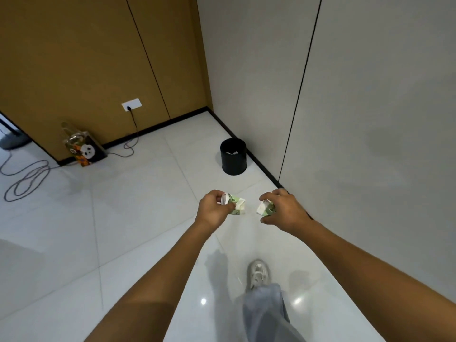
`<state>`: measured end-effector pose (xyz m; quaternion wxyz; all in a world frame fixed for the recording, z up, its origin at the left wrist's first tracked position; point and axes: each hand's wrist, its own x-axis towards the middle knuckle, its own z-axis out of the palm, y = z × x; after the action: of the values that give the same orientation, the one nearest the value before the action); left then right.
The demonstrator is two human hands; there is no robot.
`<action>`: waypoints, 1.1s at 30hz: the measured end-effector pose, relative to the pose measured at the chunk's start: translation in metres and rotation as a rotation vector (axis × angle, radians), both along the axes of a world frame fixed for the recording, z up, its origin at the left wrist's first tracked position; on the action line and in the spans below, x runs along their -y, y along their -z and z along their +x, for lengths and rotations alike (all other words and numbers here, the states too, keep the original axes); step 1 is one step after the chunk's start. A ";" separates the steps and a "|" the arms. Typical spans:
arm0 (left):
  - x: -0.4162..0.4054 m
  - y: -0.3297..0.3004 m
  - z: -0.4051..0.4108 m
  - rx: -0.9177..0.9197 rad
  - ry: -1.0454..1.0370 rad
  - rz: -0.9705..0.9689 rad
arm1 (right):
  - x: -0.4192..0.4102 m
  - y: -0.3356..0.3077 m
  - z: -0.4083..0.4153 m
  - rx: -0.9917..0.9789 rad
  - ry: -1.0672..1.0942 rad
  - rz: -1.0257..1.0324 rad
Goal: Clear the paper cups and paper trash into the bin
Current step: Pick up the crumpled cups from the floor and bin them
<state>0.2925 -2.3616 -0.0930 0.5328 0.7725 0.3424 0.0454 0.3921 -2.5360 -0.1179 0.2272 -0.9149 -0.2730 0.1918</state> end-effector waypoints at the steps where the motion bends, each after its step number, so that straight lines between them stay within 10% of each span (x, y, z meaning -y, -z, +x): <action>1: -0.013 0.002 0.027 0.002 -0.005 -0.003 | -0.014 0.002 0.028 0.006 0.000 0.003; 33: -0.411 0.105 0.627 -0.305 -0.002 -0.021 | -0.409 0.087 0.635 -0.178 -0.121 -0.184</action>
<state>0.9196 -1.9505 -0.1983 0.4825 0.7645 0.4208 -0.0756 1.0275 -2.1273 -0.2048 0.1538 -0.8932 -0.2875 0.3098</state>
